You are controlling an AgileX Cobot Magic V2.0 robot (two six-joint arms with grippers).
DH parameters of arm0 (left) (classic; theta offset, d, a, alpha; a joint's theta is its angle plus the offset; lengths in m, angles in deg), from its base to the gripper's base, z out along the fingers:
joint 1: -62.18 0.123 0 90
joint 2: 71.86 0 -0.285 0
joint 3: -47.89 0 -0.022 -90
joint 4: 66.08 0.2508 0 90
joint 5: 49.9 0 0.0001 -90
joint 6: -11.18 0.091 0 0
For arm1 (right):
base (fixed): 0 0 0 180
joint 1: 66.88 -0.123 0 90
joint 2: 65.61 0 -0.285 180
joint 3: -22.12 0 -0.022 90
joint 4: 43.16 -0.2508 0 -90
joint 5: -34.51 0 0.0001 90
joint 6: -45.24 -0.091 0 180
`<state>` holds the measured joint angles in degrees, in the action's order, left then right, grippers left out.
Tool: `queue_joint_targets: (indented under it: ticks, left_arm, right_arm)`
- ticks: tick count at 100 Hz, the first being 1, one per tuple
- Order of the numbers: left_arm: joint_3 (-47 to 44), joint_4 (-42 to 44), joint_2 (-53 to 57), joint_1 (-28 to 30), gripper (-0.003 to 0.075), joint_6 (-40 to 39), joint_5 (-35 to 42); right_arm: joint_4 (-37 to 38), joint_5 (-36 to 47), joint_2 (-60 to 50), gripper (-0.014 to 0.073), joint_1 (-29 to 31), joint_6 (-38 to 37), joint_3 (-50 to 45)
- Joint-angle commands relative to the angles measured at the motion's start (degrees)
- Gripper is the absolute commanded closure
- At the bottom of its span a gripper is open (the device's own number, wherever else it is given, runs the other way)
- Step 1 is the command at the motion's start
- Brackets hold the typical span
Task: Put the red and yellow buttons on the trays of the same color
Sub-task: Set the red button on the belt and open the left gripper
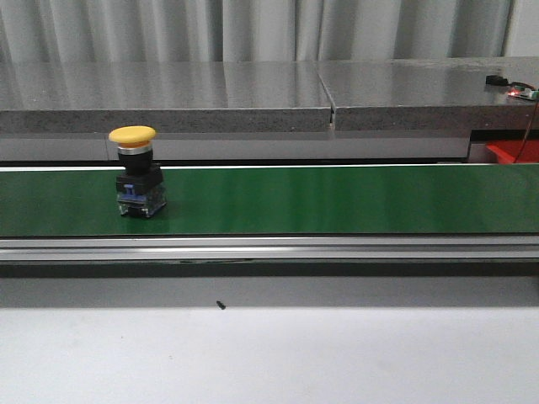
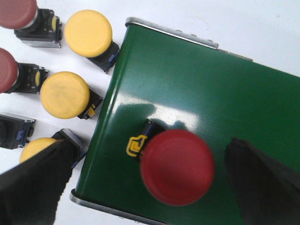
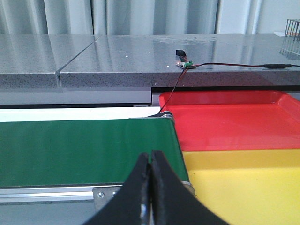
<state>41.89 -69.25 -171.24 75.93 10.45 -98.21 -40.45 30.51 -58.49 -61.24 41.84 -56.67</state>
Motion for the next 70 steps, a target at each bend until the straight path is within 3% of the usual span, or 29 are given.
queue_joint_targets:
  ticks: [1, 19, 26, 33, 50, 70]
  left_arm:
    - [1.8, -1.04, 4.84, -0.63, 0.0078, 0.16, 2.27]
    - [1.8, -1.68, 10.98, -3.96, 0.0084, 2.16, 2.38]
    - [1.8, -1.97, 13.41, -6.07, 0.0139, 2.16, 2.38]
    - [1.69, -2.41, 15.72, -8.41, 0.0269, 2.16, 2.38]
    - [-0.09, -2.41, 20.89, -13.24, 0.0743, 2.16, 2.46]
    - [-5.72, -2.41, 27.96, -16.91, 0.0739, 2.16, 2.46]
  right_arm:
    - [0.08, 4.48, -1.14, 0.0652, 0.09, 0.62, 0.81]
    - [0.08, 4.48, -1.14, 0.0652, 0.09, 0.62, 0.81]
    - [0.08, 4.48, -1.14, 0.0652, 0.09, 0.62, 0.81]
    - [0.08, 4.48, -1.14, 0.0652, 0.09, 0.62, 0.81]
    - [0.08, 4.48, -1.14, 0.0652, 0.09, 0.62, 0.81]
    - [0.08, 4.48, -1.14, 0.0652, 0.09, 0.62, 0.81]
